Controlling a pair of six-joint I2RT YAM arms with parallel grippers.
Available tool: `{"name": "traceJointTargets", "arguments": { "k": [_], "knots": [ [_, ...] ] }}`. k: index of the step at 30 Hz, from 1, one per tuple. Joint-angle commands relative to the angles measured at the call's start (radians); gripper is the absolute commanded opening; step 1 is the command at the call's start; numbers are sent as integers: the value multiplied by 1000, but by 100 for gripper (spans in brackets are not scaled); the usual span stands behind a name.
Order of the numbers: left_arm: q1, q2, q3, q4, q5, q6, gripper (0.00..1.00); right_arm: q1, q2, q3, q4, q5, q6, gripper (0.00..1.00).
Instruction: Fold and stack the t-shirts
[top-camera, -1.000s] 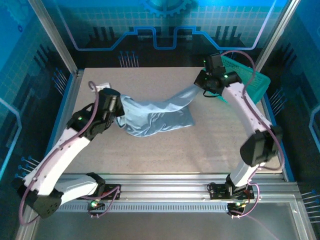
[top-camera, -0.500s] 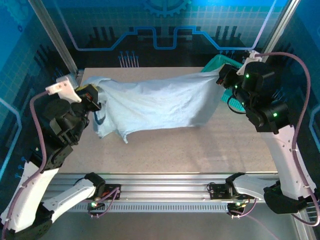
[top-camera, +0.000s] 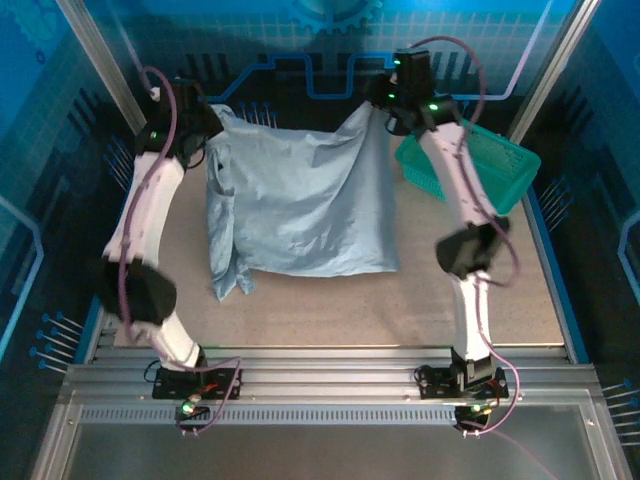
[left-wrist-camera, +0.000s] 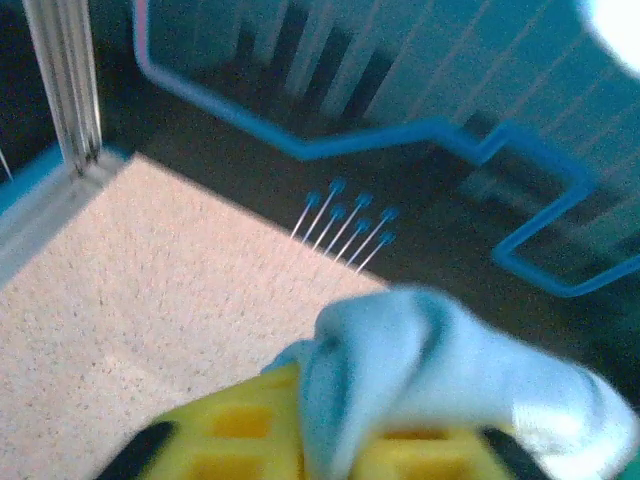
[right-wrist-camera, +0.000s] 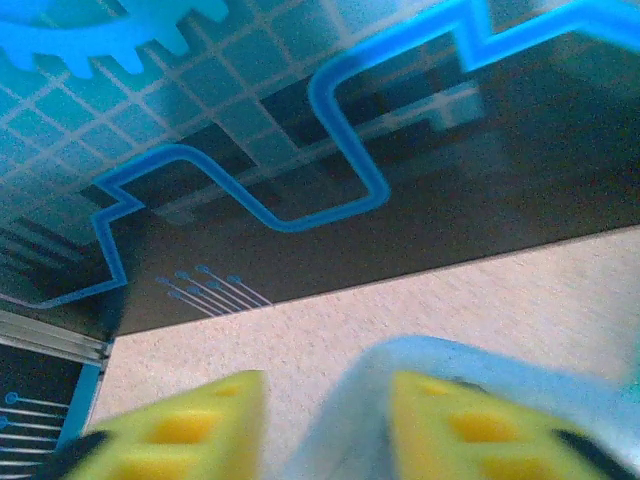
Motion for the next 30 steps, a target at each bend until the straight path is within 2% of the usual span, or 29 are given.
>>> {"name": "traceJointTargets", "arguments": {
  "k": [1, 3, 5, 7, 9, 11, 14, 17, 22, 26, 30],
  "knots": [
    [44, 147, 219, -261, 140, -34, 66, -18, 220, 327, -279, -105, -4, 61],
    [43, 137, 218, -302, 97, -17, 73, -20, 209, 307, -325, -119, 9, 62],
    [43, 65, 115, -313, 57, -26, 74, 0, 110, 135, -319, -102, -21, 62],
    [42, -31, -46, -323, 33, -62, 72, 28, -71, -197, -219, -91, -36, 61],
    [33, -156, -281, -297, 56, -107, 70, 49, -307, -639, 12, -103, -1, 60],
    [14, -261, -473, -307, 68, -142, 69, 57, -434, -874, 96, -120, 49, 59],
    [-3, -369, -726, -343, 110, -193, 68, 91, -568, -1134, 138, -117, 76, 57],
    [-3, -418, -916, -339, 156, -219, 68, 106, -679, -1380, 219, -161, 131, 57],
    [4, -414, -1035, -302, 169, -218, 71, 109, -750, -1637, 241, -203, 203, 57],
    [37, -369, -1024, -278, 126, -210, 72, 95, -742, -1742, 230, -222, 253, 58],
    [79, -352, -1021, -226, 129, -186, 72, 77, -709, -1792, 247, -234, 288, 58]
  ]
}}
